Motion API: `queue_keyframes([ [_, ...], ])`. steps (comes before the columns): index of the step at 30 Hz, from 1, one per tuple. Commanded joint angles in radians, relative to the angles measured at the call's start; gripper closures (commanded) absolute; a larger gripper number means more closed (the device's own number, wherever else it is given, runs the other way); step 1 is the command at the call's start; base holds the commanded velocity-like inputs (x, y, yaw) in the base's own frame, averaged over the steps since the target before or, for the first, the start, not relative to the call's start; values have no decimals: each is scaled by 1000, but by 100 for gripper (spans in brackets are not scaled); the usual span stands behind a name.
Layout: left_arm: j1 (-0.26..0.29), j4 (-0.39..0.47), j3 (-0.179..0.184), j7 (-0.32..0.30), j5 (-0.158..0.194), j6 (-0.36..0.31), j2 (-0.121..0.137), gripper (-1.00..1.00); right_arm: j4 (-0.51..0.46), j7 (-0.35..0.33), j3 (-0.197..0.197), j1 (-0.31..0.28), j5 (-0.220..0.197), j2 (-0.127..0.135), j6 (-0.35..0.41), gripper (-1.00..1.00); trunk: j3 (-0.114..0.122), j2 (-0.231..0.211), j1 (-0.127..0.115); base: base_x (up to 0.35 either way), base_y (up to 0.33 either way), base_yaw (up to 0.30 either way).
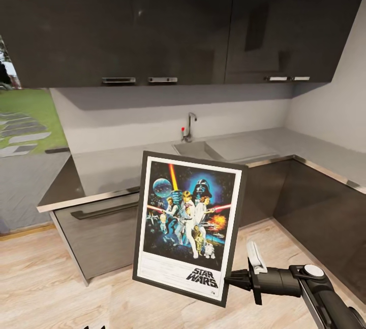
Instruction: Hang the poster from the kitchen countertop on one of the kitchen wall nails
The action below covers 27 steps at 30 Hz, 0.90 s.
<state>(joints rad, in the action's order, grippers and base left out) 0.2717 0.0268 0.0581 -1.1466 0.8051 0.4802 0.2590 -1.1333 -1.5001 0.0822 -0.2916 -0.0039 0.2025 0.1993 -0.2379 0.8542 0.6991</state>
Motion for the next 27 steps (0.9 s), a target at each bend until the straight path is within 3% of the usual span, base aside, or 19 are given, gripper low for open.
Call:
queue_keyframes([
  [1, 1, -1, 6, -2, 6, 5, 0, -100, 0, -6, 1, -1, -1, 0, 15, 100, 2, -6, -4, 0, 0, 0],
  [27, 0, -1, 6, -2, 6, 4, 0, -100, -2, -6, 1, -1, -1, 0, 15, 100, 83, -188, -103, 0, 0, 0],
])
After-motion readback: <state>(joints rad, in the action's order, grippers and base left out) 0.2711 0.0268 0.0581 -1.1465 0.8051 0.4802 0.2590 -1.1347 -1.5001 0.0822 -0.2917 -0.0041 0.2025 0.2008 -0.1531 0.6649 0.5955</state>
